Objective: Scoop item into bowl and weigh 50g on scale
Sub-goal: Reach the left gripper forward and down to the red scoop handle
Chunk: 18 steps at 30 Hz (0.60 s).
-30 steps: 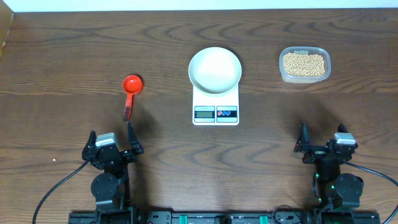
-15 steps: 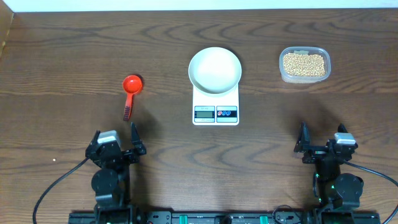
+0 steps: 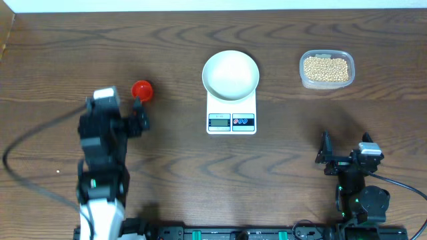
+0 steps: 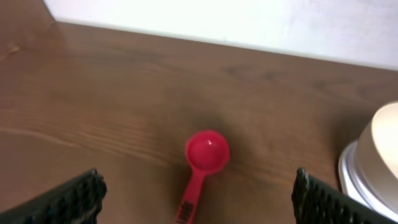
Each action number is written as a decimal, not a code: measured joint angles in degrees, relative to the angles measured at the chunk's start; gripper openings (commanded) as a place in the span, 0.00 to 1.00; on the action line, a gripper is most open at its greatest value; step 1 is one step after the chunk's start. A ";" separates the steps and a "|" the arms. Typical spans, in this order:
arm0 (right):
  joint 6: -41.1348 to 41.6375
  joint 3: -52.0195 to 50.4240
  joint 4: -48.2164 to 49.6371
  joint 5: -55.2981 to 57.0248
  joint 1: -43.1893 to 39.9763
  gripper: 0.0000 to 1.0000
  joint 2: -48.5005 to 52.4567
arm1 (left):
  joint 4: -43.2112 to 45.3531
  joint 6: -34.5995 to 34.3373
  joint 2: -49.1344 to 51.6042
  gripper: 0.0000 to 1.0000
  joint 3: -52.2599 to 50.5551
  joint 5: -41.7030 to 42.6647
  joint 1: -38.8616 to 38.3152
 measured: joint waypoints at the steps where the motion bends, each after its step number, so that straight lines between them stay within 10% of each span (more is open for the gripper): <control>1: 0.00 0.00 -0.02 -0.02 0.00 0.99 0.00 | -1.46 0.00 3.43 0.98 2.54 0.61 0.02; 18: 0.00 0.00 0.00 -0.02 0.00 0.99 0.00 | -22.93 1.60 47.74 0.98 41.53 17.05 11.37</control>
